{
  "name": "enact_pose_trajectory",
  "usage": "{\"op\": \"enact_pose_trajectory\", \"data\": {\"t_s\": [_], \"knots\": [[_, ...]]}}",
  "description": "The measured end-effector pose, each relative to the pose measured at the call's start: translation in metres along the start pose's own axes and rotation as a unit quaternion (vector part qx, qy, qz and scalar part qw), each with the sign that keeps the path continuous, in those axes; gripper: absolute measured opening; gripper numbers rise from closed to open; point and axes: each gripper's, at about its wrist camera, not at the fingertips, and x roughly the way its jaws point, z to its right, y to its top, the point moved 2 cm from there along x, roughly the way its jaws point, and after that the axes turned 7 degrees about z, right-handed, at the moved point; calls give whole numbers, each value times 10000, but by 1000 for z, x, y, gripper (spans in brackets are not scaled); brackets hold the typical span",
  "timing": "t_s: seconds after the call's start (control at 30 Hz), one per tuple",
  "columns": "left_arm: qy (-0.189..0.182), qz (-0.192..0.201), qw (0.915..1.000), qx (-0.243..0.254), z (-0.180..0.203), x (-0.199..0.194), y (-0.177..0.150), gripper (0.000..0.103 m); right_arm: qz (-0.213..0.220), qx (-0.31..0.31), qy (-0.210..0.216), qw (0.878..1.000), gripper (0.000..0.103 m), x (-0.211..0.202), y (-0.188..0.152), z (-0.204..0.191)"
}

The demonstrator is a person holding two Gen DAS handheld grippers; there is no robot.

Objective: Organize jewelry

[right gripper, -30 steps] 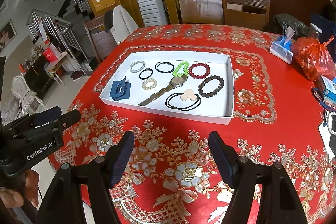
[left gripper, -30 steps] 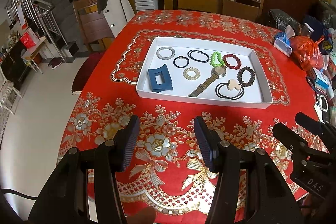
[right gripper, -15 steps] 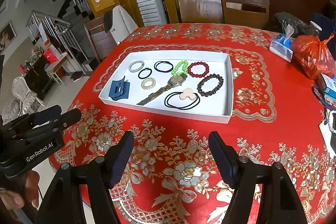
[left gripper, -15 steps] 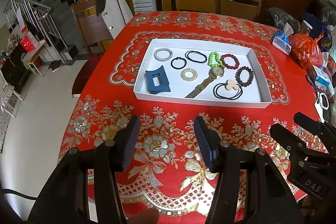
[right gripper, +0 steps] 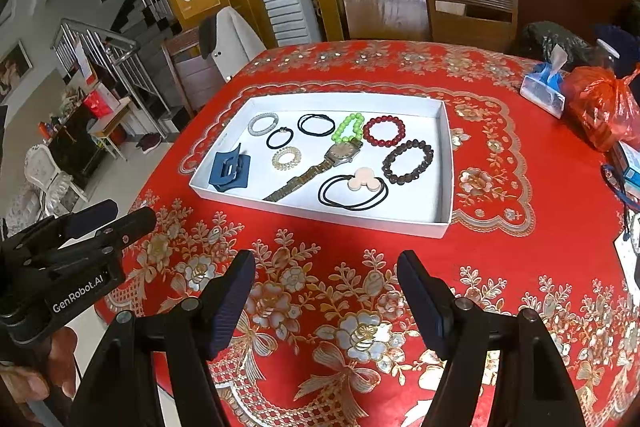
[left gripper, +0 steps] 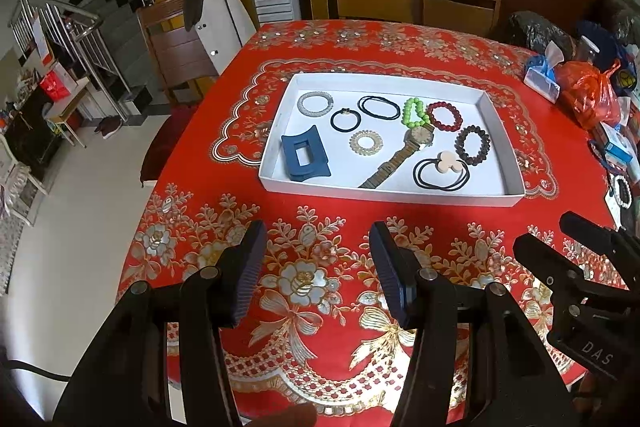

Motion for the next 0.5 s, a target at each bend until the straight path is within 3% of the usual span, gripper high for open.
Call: {"op": "enact_pose_trajectory", "data": {"t_s": [0.5], "knots": [[-71,-5,10000,0,-1,5,0,53,-114,-24,3,9999,71,10,-1,-1]]}}
